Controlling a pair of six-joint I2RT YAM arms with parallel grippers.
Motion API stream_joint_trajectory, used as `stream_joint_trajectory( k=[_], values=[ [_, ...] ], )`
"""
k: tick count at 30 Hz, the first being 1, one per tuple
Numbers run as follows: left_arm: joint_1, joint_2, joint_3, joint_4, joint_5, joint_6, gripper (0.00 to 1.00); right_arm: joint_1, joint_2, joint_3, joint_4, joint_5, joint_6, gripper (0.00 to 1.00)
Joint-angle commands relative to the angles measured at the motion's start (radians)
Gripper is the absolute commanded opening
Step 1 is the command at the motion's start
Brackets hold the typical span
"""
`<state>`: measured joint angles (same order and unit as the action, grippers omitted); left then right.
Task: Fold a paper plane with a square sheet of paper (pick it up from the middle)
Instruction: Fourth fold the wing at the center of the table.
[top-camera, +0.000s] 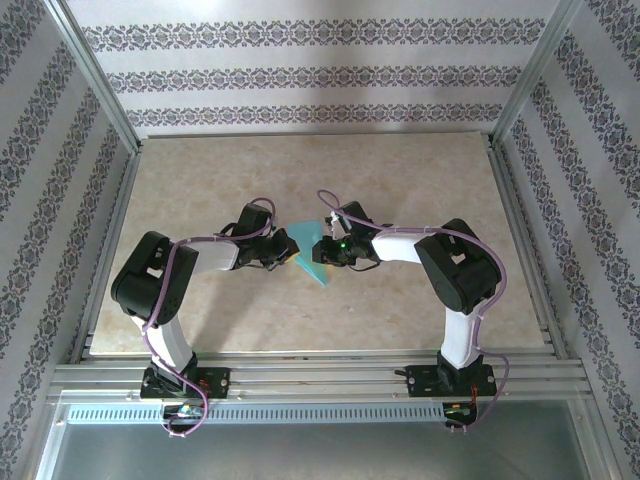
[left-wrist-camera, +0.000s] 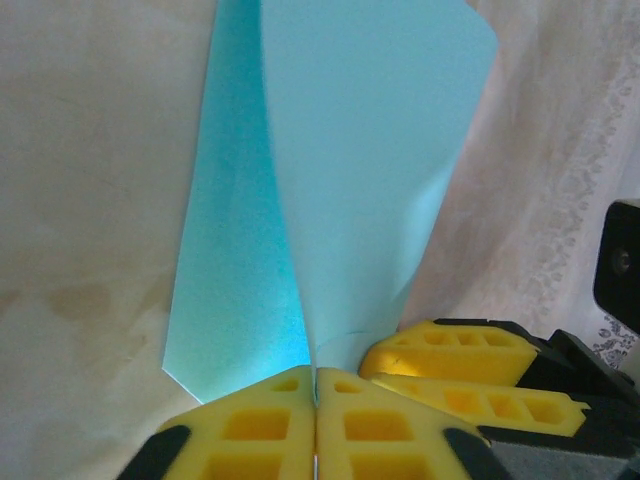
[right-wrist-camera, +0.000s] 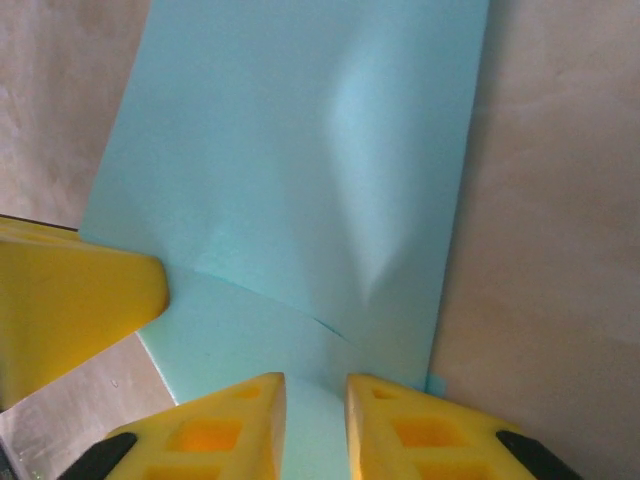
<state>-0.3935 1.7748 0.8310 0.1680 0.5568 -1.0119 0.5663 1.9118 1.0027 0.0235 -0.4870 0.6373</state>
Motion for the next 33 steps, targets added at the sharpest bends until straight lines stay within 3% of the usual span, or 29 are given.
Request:
stream_joint_trajectory(
  k=[1,6,10,15,21,25,33],
  values=[
    [-0.011,0.008,0.013,-0.029,-0.007,0.026,0.04,-0.008,0.004,-0.024,-0.043,0.024,-0.043,0.32],
    [-0.011,-0.043,0.010,-0.086,-0.060,0.003,0.01,-0.019,-0.143,-0.055,0.000,0.071,-0.074,0.42],
    [-0.012,-0.097,0.001,-0.156,-0.152,-0.035,0.01,0.007,-0.269,-0.139,0.038,0.227,-0.177,0.53],
    [-0.022,-0.143,-0.011,-0.193,-0.252,-0.105,0.01,0.117,-0.355,-0.207,0.075,0.450,-0.376,0.55],
    [-0.042,-0.140,-0.003,-0.212,-0.297,-0.188,0.01,0.213,-0.288,-0.204,0.193,0.509,-0.524,0.48],
    [-0.051,-0.141,0.022,-0.262,-0.309,-0.209,0.01,0.291,-0.223,-0.208,0.307,0.541,-0.622,0.49],
    [-0.055,-0.148,0.043,-0.305,-0.320,-0.225,0.01,0.343,-0.093,-0.174,0.386,0.582,-0.684,0.48]
  ],
)
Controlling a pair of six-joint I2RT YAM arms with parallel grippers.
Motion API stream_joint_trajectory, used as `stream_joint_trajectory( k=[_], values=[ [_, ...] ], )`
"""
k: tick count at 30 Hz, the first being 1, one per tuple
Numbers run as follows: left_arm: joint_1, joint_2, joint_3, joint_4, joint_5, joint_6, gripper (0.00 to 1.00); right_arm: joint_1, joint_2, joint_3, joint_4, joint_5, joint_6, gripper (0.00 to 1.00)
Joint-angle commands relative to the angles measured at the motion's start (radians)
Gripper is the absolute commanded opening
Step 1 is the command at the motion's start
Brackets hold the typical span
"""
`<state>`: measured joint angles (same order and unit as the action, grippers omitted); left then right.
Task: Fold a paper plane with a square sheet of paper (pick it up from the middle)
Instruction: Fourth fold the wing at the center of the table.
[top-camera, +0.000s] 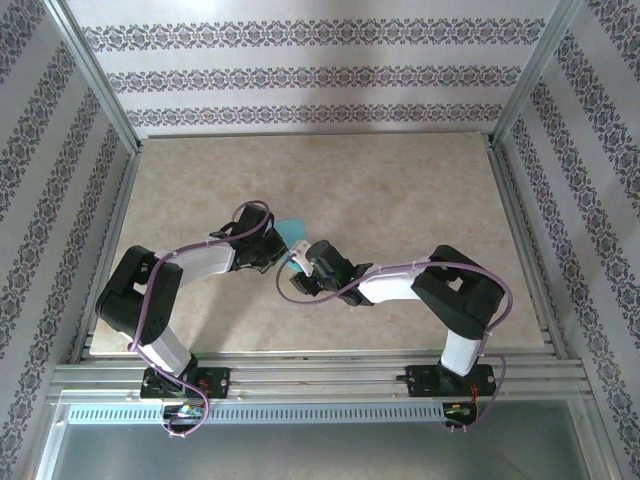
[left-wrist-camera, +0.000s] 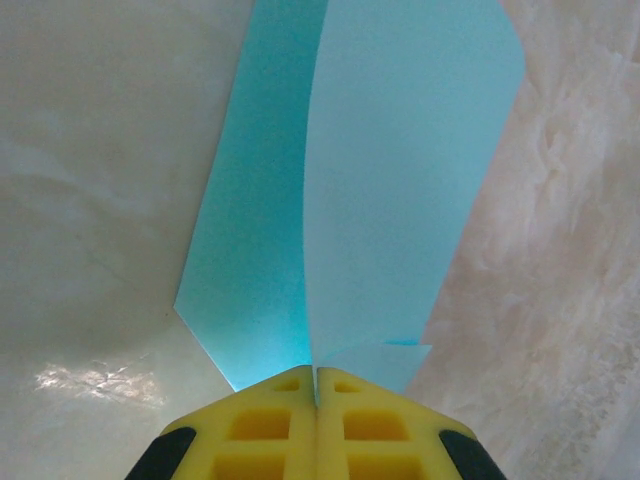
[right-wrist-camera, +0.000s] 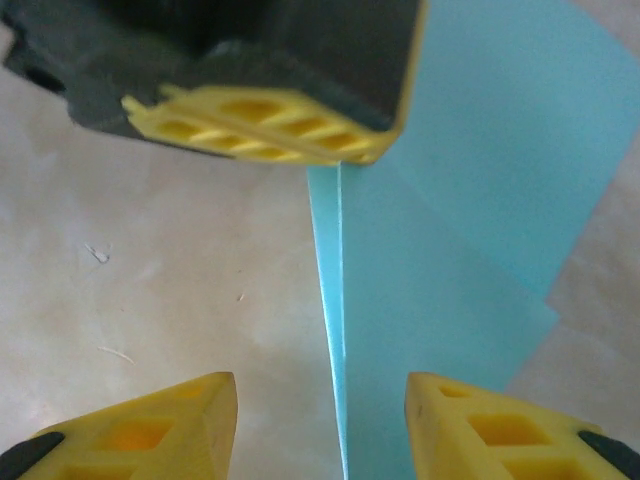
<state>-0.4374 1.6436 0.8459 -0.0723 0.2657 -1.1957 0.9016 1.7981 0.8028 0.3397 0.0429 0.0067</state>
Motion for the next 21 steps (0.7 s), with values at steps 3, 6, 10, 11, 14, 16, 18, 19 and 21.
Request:
stream_joint_trajectory(
  k=[3,6,10,11,14,16,18,19,21],
  values=[
    [-0.011,-0.021,0.031,-0.073,-0.030,-0.039,0.01,0.014,0.040,0.021,0.095,0.087,-0.069,0.48],
    [-0.012,-0.022,0.034,-0.075,-0.029,-0.041,0.01,0.015,0.053,0.017,0.112,0.110,-0.078,0.45],
    [-0.011,-0.019,0.033,-0.074,-0.024,-0.044,0.01,0.016,0.062,0.011,0.125,0.110,-0.095,0.39],
    [-0.011,-0.018,0.032,-0.073,-0.023,-0.047,0.01,0.016,0.065,0.012,0.125,0.109,-0.100,0.37],
    [-0.012,-0.017,0.034,-0.070,-0.021,-0.048,0.01,0.017,0.077,0.016,0.127,0.114,-0.118,0.34],
    [-0.011,-0.018,0.033,-0.069,-0.020,-0.050,0.01,0.017,0.085,0.018,0.128,0.115,-0.125,0.34],
    [-0.011,-0.018,0.032,-0.071,-0.020,-0.050,0.01,0.017,0.091,0.024,0.127,0.122,-0.129,0.34],
    [-0.011,-0.018,0.031,-0.071,-0.019,-0.050,0.01,0.017,0.094,0.026,0.130,0.128,-0.129,0.34],
    [-0.011,-0.019,0.030,-0.071,-0.022,-0.050,0.01,0.016,0.096,0.026,0.136,0.143,-0.130,0.34]
  ],
)
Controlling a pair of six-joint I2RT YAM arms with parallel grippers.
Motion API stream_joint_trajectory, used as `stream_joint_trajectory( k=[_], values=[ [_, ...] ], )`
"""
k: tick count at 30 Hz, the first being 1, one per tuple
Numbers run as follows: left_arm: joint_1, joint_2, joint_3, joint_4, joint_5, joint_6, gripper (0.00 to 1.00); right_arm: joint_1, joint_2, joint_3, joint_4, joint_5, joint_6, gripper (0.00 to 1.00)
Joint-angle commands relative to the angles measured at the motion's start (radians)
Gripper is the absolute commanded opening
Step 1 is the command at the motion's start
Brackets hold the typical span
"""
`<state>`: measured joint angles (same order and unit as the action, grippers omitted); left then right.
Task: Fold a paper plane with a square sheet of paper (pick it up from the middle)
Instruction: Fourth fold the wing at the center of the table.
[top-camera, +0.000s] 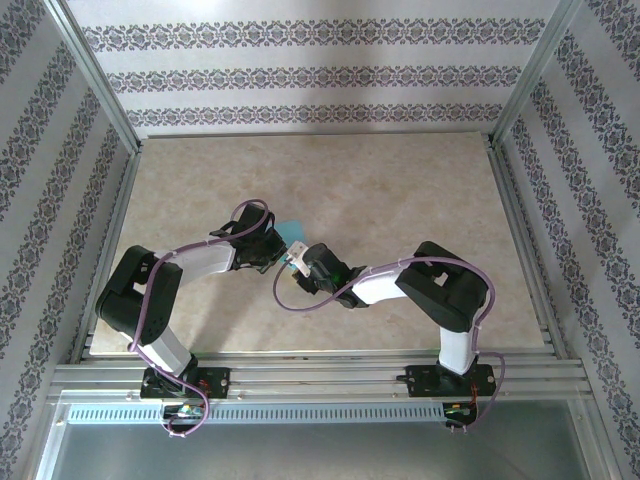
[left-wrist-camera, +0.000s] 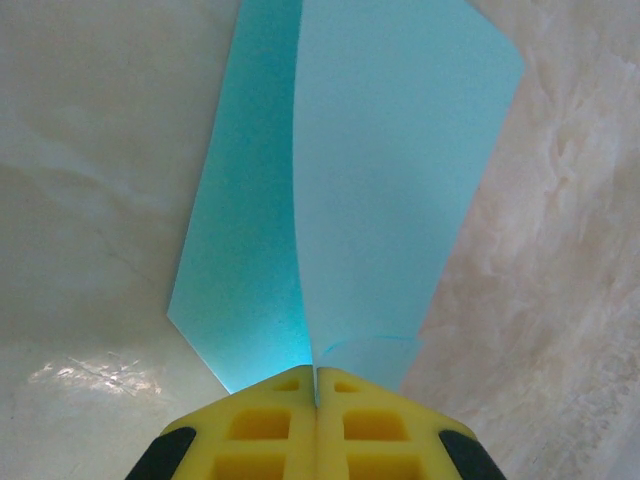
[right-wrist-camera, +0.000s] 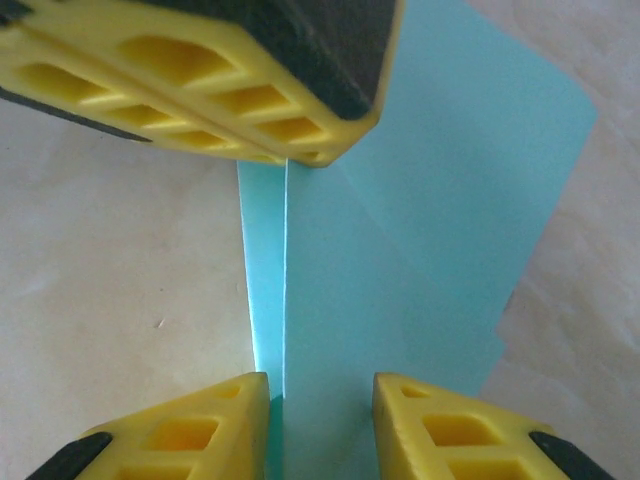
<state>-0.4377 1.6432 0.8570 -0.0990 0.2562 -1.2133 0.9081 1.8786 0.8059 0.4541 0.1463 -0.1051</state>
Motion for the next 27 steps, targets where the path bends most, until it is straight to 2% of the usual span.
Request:
stream_joint_trajectory(
  k=[1,8,12,15,18,24,27],
  values=[
    [-0.010,-0.020,0.019,-0.044,-0.012,-0.032,0.01,0.008,0.013,0.020,0.029,0.039,-0.018,0.33],
    [-0.010,-0.023,0.017,-0.045,-0.014,-0.031,0.01,0.004,0.010,0.012,0.037,0.022,-0.011,0.20],
    [-0.011,-0.028,0.016,-0.047,-0.015,-0.032,0.03,0.003,0.009,0.008,0.035,0.011,-0.008,0.17],
    [-0.008,-0.036,0.017,-0.049,-0.021,-0.028,0.10,0.003,0.013,0.006,0.036,-0.007,-0.001,0.14],
    [0.004,-0.050,0.019,-0.048,-0.019,-0.018,0.22,0.000,0.019,0.001,0.037,-0.036,0.016,0.13],
    [0.080,-0.115,0.022,-0.077,-0.006,0.049,0.38,-0.024,0.023,-0.019,0.056,-0.124,0.084,0.13],
    [0.120,-0.175,-0.014,-0.088,0.001,0.082,0.42,-0.043,0.024,-0.029,0.067,-0.182,0.120,0.13]
  ],
)
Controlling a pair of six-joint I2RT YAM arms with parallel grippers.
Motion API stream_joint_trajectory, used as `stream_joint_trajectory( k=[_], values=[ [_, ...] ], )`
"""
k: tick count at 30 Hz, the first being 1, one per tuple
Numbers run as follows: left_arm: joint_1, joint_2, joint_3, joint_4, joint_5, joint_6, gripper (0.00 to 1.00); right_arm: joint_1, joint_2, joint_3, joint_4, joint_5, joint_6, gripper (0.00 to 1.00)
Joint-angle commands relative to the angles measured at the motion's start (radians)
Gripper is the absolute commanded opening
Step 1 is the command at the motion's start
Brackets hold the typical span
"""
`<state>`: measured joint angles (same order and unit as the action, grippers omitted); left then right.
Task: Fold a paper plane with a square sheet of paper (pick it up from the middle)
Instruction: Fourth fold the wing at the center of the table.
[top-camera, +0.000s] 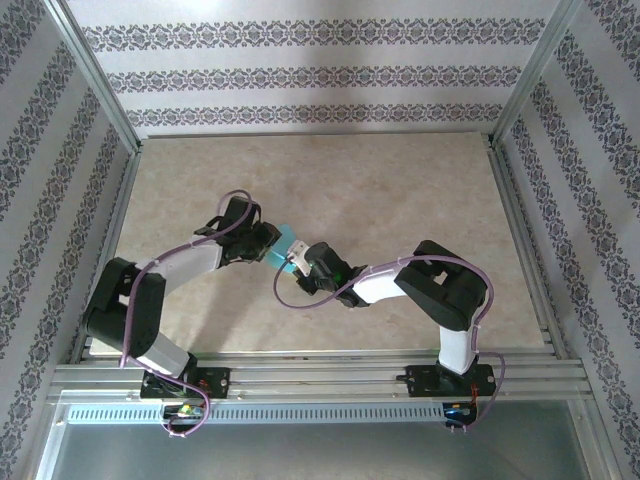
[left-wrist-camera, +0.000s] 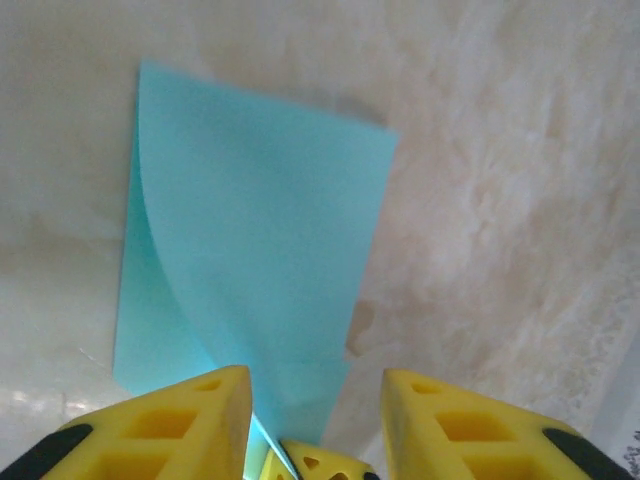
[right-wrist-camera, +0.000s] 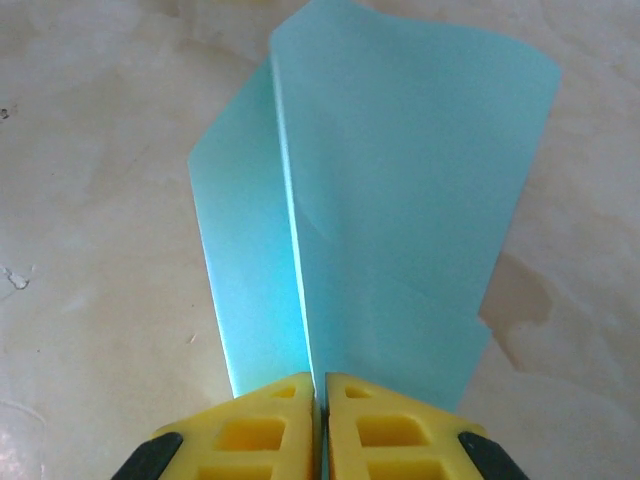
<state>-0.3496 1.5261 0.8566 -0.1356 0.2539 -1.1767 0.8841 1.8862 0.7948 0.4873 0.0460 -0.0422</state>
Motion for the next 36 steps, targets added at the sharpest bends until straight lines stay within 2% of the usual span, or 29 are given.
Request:
stream_joint_trajectory(
  k=[1,7,14,23,29,36],
  values=[
    [0.044,-0.076,-0.033,-0.046,0.010,0.051,0.43,-0.027,0.017,-0.021,0.041,-0.102,0.068,0.14],
    [0.068,-0.181,-0.191,0.045,0.064,0.088,0.38,-0.078,0.019,-0.043,0.065,-0.219,0.129,0.17],
    [0.035,-0.146,-0.300,0.242,0.172,0.047,0.21,-0.112,0.020,-0.048,0.078,-0.283,0.162,0.14],
    [0.011,-0.008,-0.215,0.253,0.170,0.070,0.09,-0.115,0.025,-0.049,0.086,-0.289,0.171,0.12],
    [0.002,0.090,-0.137,0.214,0.153,0.102,0.06,-0.119,0.025,-0.051,0.089,-0.291,0.170,0.12],
    [-0.006,0.098,-0.158,0.212,0.135,0.102,0.04,-0.120,0.014,-0.045,0.076,-0.291,0.167,0.14]
  ],
)
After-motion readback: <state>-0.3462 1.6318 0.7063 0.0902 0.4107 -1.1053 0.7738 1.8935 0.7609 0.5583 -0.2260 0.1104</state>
